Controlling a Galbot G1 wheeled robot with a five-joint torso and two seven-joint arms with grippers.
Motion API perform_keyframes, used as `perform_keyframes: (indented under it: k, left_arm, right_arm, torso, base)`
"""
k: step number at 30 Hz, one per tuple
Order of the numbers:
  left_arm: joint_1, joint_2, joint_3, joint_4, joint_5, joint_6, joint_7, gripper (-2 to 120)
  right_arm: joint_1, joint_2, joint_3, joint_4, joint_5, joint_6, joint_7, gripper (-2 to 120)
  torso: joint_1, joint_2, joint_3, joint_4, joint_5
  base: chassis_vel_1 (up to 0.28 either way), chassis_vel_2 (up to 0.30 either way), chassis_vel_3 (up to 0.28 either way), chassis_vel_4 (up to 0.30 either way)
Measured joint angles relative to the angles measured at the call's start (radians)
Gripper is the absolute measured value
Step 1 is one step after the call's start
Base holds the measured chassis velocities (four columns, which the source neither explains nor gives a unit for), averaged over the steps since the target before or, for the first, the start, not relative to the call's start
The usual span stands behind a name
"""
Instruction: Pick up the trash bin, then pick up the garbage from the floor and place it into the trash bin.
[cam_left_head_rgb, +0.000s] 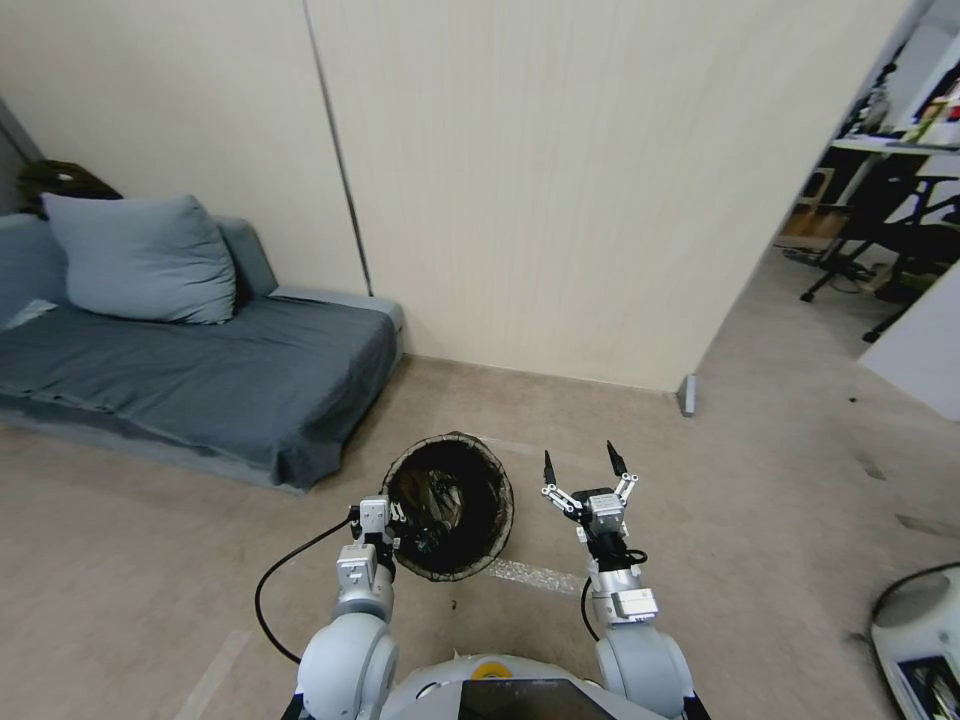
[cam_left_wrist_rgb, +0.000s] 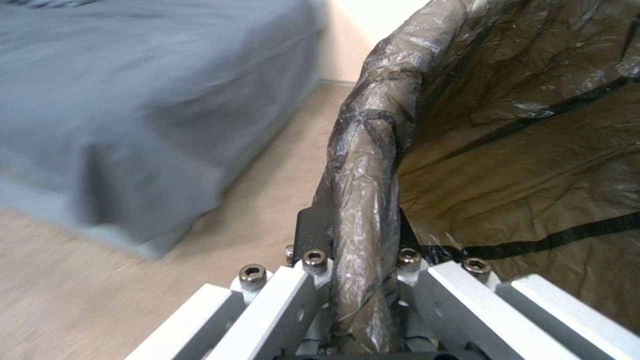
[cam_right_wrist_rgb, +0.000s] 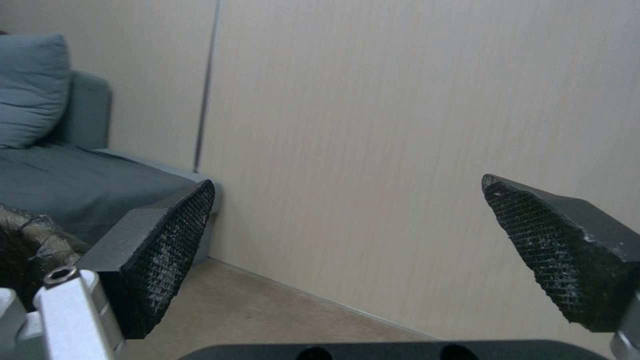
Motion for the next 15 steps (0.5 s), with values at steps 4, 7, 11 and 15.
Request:
perform_keyframes:
  k: [4, 7, 11, 15]
  left_arm:
    - [0.004, 0.003, -0.001, -0.004, 0.0, 0.0, 0.0, 1]
    - [0.005, 0.004, 0.0, -0.005, 0.001, 0.0, 0.0, 1]
    - [0.006, 0.005, 0.002, -0.008, 0.002, 0.0, 0.003, 1]
    - [0.01, 0.007, 0.005, -0.014, 0.005, 0.0, 0.005, 1]
  right_arm:
    - [0.005, 0.0, -0.006, -0.005, 0.002, 0.005, -0.002, 100]
    - [0.006, 0.0, -0.007, -0.005, 0.004, 0.006, -0.003, 100]
    - [0.004, 0.0, -0.006, -0.005, 0.007, 0.006, -0.005, 100]
    - [-0.001, 0.001, -0.002, -0.01, 0.006, 0.019, -0.018, 100]
  torso:
    - [0.0, 0.0, 0.0, 0.0001, 0.0]
    - [0.0, 0.0, 0.0, 0.0003, 0.0]
    - [0.0, 0.0, 0.0, 0.0, 0.0]
    - [0.0, 0.0, 0.0, 0.0001, 0.0001]
  base:
    - [0.119, 0.121, 0.117, 0.097]
    - [0.125, 0.127, 0.12, 0.111]
    - [0.12, 0.112, 0.128, 0.126]
    - [0.122, 0.129, 0.12, 0.125]
